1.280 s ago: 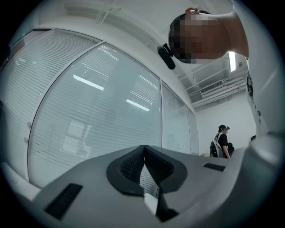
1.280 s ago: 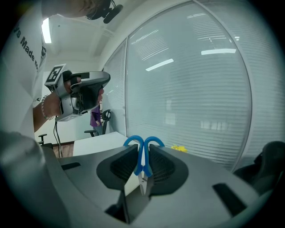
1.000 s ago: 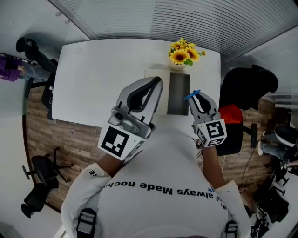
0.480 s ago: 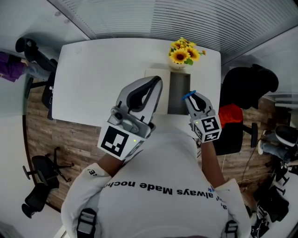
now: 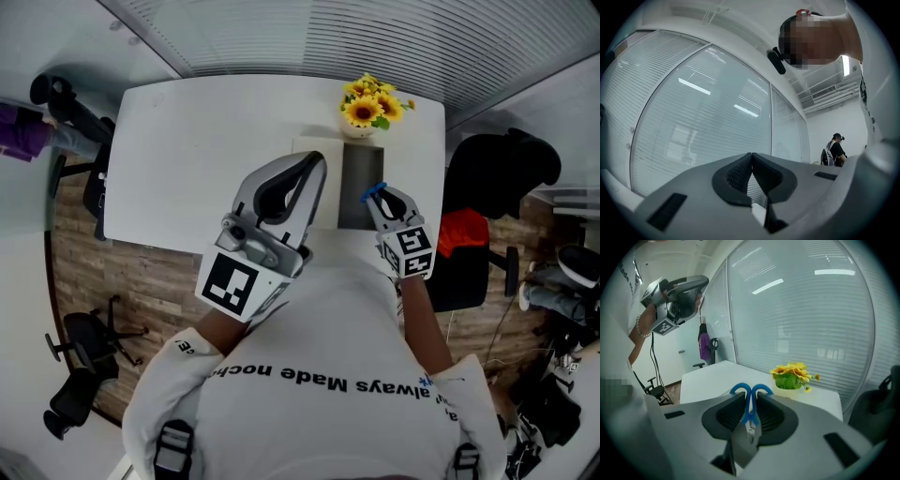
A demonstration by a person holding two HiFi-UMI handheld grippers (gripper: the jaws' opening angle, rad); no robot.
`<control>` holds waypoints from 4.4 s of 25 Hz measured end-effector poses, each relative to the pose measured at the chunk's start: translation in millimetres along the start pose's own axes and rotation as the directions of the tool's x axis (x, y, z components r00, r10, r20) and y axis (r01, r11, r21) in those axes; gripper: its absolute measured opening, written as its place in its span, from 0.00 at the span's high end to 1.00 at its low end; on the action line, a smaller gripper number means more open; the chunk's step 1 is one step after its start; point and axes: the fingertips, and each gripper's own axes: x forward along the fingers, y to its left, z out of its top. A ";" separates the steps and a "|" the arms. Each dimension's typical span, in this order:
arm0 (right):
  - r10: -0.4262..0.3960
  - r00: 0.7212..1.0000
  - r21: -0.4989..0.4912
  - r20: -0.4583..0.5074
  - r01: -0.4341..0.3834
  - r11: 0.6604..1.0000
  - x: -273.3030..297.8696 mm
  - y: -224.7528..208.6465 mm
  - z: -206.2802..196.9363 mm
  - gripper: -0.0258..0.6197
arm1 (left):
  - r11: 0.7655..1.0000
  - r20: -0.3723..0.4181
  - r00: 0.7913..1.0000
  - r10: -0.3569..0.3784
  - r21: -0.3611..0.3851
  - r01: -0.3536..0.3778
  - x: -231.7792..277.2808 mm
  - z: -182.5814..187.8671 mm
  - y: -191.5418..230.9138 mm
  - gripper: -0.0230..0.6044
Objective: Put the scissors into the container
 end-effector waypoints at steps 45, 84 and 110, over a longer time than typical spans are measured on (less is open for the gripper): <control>0.010 0.978 0.133 -0.210 0.018 0.991 76.6 -19.4 -73.6 0.82 | 1.000 0.002 1.000 0.018 -0.002 -0.018 -9.4 3.5 7.8 0.93; 0.028 0.939 0.348 -0.342 0.098 0.932 112.0 -32.9 -93.8 0.82 | 1.000 0.004 1.000 0.015 0.000 -0.015 -13.8 4.1 13.4 0.93; 0.068 0.916 0.446 -0.396 0.127 0.886 141.4 -37.7 -105.3 0.82 | 0.999 -0.002 0.999 0.033 -0.001 -0.033 -14.0 3.3 19.4 0.93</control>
